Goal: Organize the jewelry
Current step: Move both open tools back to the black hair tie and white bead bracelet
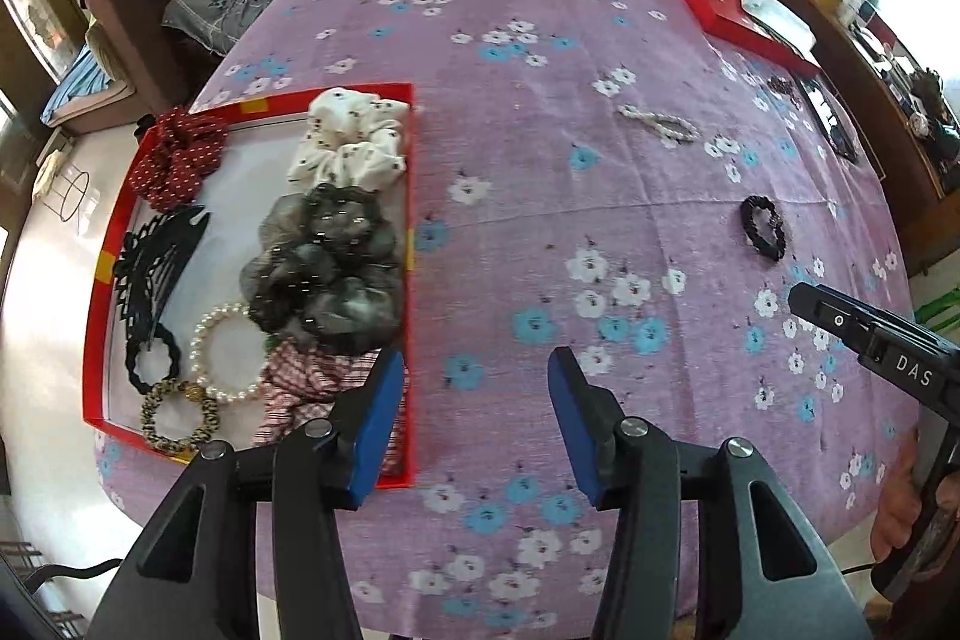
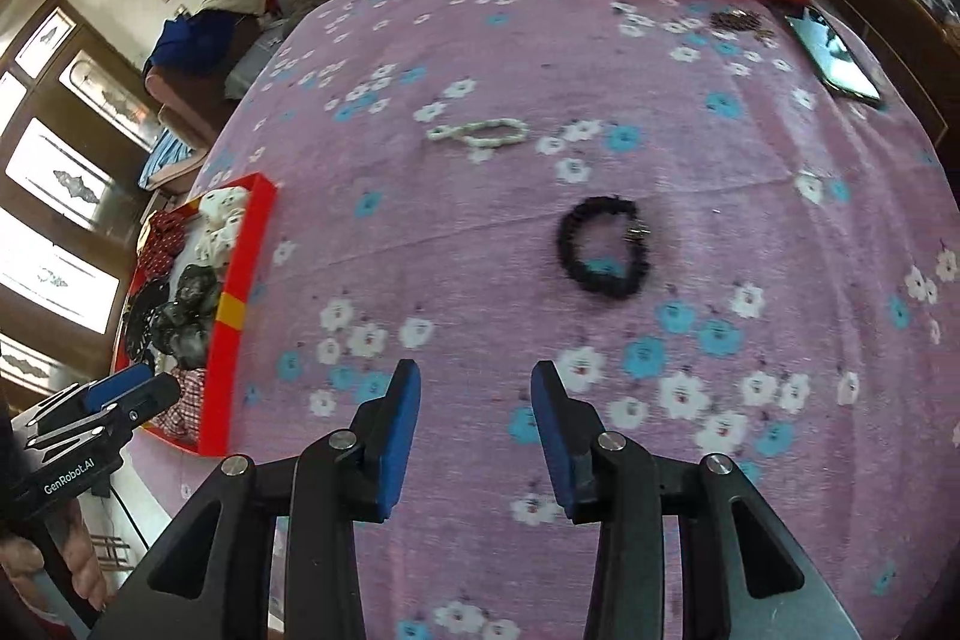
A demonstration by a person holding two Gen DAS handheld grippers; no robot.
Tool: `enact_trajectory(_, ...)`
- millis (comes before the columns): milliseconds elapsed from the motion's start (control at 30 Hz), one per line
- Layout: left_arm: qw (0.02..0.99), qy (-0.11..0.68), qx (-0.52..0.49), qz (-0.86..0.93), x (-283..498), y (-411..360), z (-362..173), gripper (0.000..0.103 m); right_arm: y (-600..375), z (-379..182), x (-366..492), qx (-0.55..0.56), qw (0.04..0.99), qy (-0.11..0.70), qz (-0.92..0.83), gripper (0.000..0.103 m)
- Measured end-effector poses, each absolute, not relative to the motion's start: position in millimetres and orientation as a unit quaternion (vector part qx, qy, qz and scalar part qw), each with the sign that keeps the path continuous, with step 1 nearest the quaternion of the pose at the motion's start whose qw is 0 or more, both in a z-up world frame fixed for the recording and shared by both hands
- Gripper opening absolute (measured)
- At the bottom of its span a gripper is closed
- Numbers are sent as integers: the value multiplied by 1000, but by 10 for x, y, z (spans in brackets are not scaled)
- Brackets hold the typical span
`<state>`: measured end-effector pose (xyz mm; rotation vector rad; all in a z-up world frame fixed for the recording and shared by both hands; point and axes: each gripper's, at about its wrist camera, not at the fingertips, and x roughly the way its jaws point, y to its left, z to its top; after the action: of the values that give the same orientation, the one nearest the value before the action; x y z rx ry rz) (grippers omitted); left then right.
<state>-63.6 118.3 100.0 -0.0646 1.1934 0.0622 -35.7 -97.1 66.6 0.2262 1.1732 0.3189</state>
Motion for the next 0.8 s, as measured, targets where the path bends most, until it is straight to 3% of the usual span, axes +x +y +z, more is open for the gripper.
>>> enact_trajectory(367,836,548,-23,26,-286,878,1023,50,-1446,586,-313,113,821,547,117,44)
enact_trajectory(800,837,546,-37,-11,771,458,719,51,-1529,390,36,80,832,538,111,47)
